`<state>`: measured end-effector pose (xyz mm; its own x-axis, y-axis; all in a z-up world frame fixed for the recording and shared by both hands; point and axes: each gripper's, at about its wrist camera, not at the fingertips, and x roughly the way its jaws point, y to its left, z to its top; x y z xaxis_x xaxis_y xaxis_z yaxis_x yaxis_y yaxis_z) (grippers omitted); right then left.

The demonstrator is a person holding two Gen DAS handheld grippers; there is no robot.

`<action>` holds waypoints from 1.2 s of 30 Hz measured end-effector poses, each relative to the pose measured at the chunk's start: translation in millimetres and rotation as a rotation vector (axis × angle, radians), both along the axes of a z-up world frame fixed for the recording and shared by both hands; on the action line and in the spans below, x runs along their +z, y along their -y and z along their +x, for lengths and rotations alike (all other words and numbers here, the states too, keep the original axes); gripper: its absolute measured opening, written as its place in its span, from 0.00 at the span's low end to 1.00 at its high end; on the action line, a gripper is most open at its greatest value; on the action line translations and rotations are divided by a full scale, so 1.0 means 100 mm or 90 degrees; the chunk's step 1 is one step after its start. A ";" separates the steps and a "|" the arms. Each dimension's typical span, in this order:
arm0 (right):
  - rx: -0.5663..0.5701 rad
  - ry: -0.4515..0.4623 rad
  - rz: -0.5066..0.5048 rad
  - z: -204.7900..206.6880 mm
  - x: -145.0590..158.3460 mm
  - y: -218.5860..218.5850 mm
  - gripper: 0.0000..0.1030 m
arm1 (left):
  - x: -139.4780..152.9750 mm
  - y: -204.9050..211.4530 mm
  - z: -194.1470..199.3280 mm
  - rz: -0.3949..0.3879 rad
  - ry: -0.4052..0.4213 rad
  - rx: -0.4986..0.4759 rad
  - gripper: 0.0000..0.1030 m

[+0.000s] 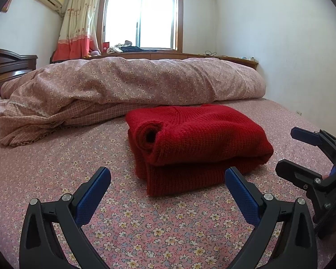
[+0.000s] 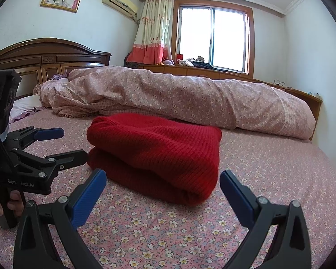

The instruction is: Fold small clothes

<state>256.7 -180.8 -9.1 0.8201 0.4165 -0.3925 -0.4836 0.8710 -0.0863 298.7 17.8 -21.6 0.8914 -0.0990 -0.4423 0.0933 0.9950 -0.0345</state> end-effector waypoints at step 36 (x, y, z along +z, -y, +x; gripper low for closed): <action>0.007 -0.006 -0.005 0.01 -0.02 -0.02 1.00 | -0.03 -0.02 0.02 -0.001 -0.005 0.003 0.96</action>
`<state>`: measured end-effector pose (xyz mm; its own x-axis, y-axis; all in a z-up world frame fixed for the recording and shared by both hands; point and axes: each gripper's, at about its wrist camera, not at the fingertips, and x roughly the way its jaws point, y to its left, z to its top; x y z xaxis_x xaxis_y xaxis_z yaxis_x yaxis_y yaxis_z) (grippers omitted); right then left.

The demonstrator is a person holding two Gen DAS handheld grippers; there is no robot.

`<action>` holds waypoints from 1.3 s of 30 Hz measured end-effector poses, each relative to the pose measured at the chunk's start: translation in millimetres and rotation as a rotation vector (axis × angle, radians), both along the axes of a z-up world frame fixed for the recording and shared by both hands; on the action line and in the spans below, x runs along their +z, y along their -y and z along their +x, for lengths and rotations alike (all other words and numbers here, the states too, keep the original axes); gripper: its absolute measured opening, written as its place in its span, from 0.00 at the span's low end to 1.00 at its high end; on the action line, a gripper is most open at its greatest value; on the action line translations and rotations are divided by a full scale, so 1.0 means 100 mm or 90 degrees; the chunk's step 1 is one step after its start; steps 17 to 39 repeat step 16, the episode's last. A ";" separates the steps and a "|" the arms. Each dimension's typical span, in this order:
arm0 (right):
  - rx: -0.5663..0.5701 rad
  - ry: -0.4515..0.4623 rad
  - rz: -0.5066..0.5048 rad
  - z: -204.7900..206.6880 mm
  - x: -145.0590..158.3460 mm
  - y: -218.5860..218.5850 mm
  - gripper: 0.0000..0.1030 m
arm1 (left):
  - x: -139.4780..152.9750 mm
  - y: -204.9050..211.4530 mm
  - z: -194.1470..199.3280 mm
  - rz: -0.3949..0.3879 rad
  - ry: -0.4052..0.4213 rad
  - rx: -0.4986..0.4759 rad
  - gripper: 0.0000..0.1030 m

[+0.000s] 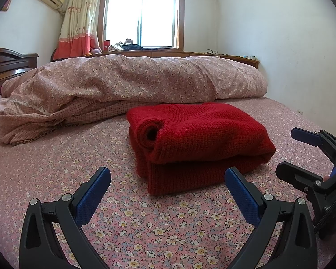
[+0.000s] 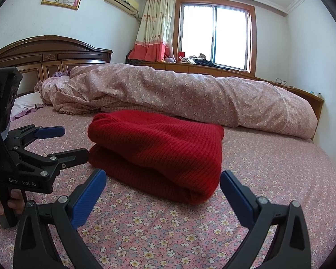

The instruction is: Fold small clothes

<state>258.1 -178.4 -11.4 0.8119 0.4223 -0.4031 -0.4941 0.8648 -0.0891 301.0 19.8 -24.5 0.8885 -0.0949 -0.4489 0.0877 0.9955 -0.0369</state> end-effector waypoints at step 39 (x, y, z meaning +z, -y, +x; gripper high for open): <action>0.006 -0.005 -0.005 0.03 -0.02 0.00 1.00 | -0.01 0.01 -0.01 0.004 0.003 -0.002 0.96</action>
